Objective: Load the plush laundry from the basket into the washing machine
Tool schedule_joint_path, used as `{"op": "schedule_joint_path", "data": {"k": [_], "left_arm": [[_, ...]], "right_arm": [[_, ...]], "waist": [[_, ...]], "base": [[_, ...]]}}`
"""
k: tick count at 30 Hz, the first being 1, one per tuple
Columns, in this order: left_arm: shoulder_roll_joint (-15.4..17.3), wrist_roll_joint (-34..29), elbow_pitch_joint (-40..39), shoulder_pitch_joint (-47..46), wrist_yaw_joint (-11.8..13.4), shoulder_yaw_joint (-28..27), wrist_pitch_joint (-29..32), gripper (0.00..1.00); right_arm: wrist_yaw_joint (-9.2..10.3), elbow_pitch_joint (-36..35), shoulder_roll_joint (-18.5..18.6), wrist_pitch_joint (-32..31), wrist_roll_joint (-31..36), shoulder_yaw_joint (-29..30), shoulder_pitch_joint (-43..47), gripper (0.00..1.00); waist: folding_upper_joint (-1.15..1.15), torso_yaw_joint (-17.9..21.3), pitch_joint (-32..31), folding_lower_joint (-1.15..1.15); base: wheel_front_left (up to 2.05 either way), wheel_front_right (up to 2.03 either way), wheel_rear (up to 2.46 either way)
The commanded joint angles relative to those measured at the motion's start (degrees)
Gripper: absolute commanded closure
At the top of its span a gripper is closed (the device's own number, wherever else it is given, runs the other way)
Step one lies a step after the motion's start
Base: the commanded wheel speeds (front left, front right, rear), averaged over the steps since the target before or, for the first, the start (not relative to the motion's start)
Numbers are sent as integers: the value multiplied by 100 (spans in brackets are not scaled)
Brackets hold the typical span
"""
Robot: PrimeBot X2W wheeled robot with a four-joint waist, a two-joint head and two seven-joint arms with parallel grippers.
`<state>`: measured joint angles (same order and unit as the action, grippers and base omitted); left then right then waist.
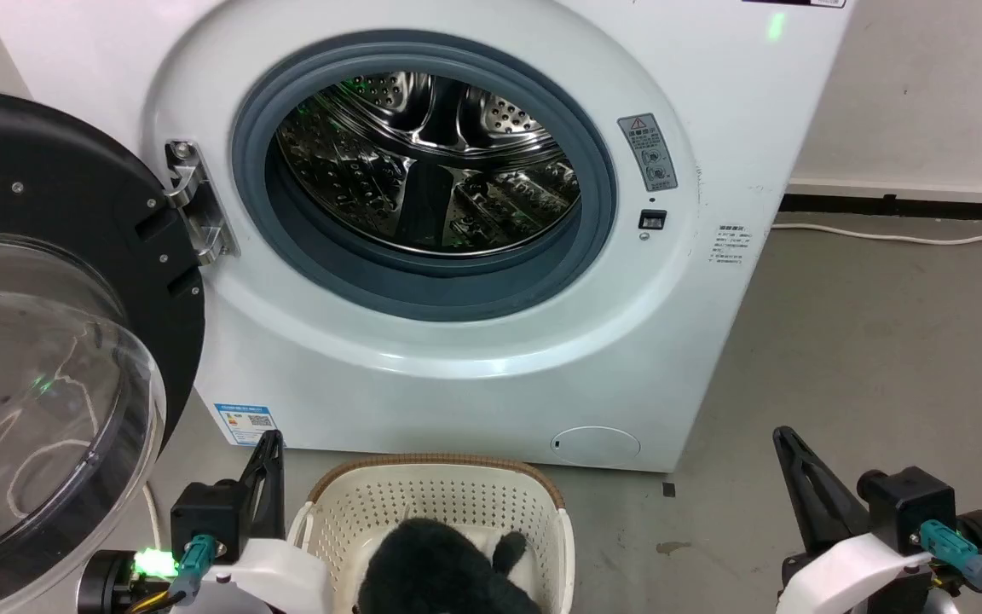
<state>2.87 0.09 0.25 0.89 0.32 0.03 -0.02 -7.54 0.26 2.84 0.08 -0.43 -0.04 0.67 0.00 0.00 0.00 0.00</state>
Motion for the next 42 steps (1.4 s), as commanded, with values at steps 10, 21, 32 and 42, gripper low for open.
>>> {"op": "schedule_joint_path", "data": {"k": [10,21,32,42], "left_arm": [[0,-9,-25,-89,-32,-3,2,100],[0,24,7,10,25,60,-75,0],[5,64,162,-56,23,175,-207,0],[63,68,469,-248,-8,248,-315,0]], "right_arm": [[5,-26,4,-8,43,4,-67,100],[0,22,0,75,-86,23,10,0],[1,61,1,206,-211,131,-80,0],[1,26,1,313,-339,131,-238,0]], "waist": [[0,0,0,0],[0,17,4,0],[0,143,262,0],[0,317,729,0]], "base": [[0,0,0],[0,0,0],[0,0,0],[0,0,0]]}}
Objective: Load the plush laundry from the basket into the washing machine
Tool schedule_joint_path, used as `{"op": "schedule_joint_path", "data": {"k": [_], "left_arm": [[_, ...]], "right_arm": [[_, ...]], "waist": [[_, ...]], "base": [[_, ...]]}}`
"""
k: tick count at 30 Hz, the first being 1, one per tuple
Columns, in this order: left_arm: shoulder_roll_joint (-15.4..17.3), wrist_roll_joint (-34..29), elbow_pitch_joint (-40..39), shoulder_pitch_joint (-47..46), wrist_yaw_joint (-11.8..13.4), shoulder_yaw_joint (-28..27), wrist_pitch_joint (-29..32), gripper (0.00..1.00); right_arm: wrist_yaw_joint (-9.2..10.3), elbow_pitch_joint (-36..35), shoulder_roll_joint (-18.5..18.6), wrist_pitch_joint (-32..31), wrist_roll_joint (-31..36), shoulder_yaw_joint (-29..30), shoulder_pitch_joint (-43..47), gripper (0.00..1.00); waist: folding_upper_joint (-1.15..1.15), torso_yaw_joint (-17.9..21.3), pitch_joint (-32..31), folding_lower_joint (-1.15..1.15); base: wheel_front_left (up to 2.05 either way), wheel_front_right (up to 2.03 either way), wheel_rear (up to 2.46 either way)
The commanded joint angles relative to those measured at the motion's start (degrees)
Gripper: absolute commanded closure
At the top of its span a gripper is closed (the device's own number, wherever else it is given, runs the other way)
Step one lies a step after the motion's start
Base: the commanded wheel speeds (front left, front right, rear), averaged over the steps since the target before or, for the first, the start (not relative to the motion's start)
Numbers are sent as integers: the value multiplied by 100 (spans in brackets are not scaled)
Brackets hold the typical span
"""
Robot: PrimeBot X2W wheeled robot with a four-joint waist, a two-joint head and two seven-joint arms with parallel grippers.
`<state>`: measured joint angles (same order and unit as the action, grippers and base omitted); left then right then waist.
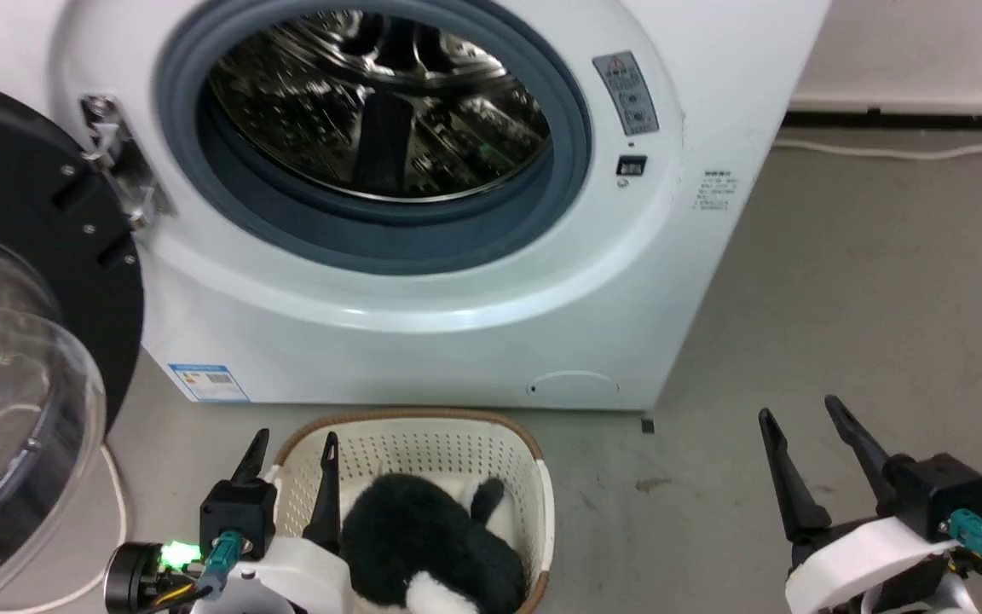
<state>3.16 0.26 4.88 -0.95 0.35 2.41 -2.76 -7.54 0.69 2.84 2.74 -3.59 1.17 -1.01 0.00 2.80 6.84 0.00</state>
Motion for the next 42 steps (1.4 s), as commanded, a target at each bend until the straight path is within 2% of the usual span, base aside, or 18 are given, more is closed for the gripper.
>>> {"op": "schedule_joint_path", "data": {"k": [1,9,22,29,42], "left_arm": [[55,56,80,-121,-18,19,-64,0],[110,121,458,-335,-43,23,-148,0],[315,131,1582,-862,-188,203,-226,0],[416,171,2207,-1245,-284,329,-106,0],[771,376,3336,-1989,-413,466,506,0]], "right_arm": [[1,-14,1,71,-65,6,-122,0],[2,-30,1,155,-174,9,-270,0],[2,-26,1,310,-409,12,-482,0],[2,-33,2,393,-555,38,-601,0],[3,-10,2,548,-874,0,-820,0]], "waist": [[0,82,153,0],[0,216,519,0],[0,496,1106,0],[0,652,1426,0],[0,996,2070,0]], "base": [[0,0,0],[0,0,0],[0,0,0],[0,0,0],[0,0,0]]}}
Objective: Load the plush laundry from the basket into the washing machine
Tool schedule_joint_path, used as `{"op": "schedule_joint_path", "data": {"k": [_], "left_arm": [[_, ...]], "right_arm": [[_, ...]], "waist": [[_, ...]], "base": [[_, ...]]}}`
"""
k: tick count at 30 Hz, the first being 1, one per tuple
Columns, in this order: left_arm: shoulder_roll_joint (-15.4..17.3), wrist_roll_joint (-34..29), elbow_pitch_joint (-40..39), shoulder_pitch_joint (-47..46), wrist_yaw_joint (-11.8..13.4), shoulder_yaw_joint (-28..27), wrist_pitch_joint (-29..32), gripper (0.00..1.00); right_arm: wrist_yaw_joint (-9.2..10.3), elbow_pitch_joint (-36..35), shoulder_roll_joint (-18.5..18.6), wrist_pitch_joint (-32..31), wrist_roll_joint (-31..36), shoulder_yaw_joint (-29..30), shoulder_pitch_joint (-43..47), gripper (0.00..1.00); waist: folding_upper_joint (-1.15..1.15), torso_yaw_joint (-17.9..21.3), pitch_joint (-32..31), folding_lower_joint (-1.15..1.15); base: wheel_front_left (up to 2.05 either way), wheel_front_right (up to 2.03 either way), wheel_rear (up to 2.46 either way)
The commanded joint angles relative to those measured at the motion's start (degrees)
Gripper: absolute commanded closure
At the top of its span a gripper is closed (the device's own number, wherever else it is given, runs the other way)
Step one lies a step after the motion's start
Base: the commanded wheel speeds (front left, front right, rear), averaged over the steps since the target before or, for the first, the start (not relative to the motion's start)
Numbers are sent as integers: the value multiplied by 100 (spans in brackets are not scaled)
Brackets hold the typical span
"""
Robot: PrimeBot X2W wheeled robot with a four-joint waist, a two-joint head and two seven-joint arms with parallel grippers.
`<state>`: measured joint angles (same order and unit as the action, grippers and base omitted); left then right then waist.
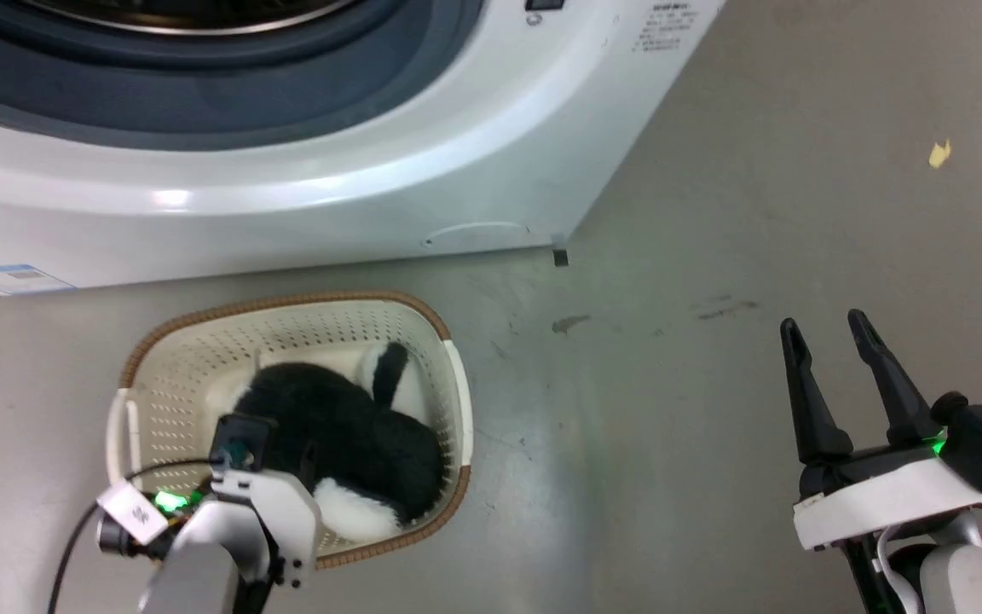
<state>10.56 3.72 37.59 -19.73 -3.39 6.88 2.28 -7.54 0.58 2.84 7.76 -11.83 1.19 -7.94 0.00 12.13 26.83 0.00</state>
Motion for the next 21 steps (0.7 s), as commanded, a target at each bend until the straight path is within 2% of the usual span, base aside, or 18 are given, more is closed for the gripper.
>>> {"op": "schedule_joint_path", "data": {"k": [1,12,21], "left_arm": [[67,35,127,-180,-45,35,31,0],[446,-83,783,-951,36,355,426,0],[625,-75,1401,-1512,-26,593,1198,0]], "right_arm": [[3,1,2,58,-75,-5,-142,0],[3,-1,2,189,-326,-66,-336,0],[4,-20,3,296,-507,-78,-425,0]], "waist": [[0,90,122,0],[0,392,715,0],[0,581,1148,0]], "base": [[0,0,0],[0,0,0],[0,0,0]]}}
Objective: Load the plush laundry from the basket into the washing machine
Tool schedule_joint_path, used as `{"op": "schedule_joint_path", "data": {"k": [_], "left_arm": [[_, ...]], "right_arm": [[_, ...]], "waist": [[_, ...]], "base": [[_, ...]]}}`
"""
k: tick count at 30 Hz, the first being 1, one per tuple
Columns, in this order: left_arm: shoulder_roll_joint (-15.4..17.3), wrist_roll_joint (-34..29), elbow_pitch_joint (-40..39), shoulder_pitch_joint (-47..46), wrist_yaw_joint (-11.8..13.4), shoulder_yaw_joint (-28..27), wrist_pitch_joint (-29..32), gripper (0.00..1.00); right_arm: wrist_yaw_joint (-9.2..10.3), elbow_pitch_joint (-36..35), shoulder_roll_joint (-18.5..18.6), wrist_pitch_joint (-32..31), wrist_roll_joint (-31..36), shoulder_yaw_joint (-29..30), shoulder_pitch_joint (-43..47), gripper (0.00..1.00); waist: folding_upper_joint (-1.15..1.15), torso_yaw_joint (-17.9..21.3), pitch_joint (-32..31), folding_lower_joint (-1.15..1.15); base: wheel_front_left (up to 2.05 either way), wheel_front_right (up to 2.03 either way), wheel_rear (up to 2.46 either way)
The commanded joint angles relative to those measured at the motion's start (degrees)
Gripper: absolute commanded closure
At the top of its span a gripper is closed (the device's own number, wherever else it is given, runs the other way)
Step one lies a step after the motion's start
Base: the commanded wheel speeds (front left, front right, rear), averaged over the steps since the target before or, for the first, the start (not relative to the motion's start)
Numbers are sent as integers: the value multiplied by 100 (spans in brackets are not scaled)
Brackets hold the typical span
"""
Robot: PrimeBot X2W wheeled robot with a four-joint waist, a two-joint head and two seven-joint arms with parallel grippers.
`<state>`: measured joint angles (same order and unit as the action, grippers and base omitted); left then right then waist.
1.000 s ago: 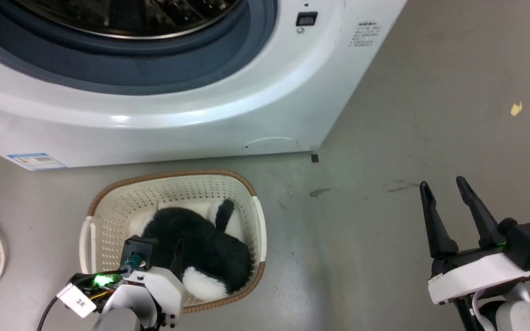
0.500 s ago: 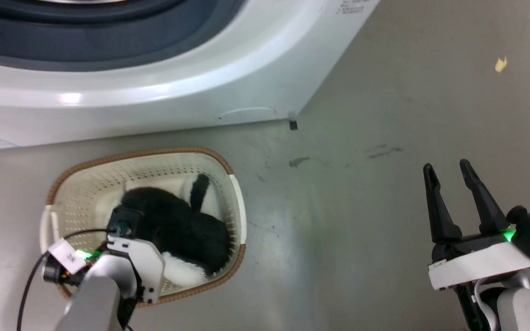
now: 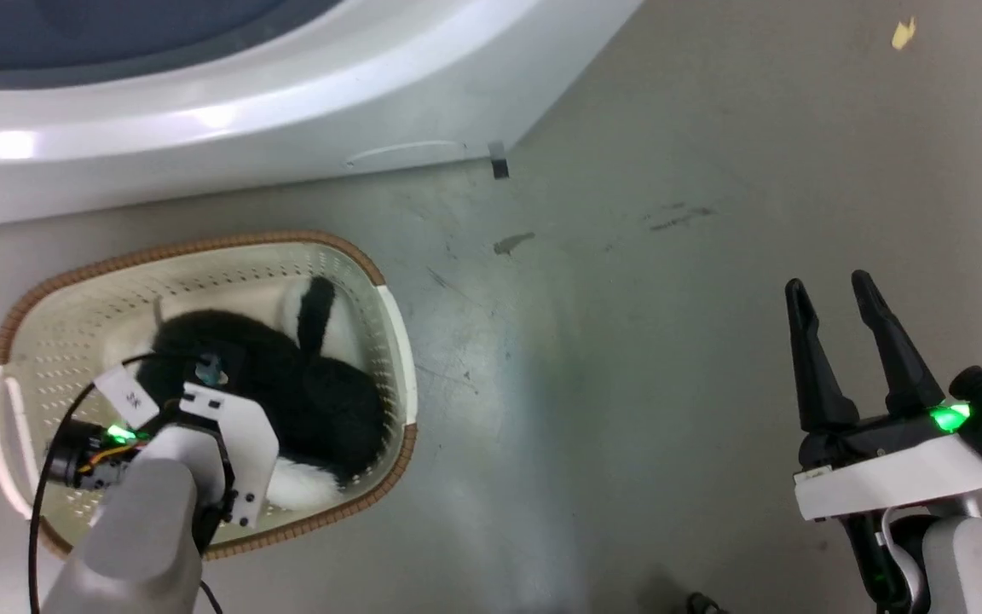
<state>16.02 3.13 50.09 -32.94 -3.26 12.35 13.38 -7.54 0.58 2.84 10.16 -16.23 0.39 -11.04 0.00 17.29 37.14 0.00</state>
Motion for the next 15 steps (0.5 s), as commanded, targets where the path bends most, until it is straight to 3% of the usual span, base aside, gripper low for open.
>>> {"op": "schedule_joint_path", "data": {"k": [1,15], "left_arm": [[98,-14,211,-259,-46,73,149,0],[330,-13,900,-1100,-213,547,174,0]], "right_arm": [[4,-28,3,69,-85,5,-120,0],[4,-97,3,235,-377,144,-107,0]], "waist": [[0,84,167,0],[0,359,889,0]], "base": [[0,0,0],[0,0,0]]}}
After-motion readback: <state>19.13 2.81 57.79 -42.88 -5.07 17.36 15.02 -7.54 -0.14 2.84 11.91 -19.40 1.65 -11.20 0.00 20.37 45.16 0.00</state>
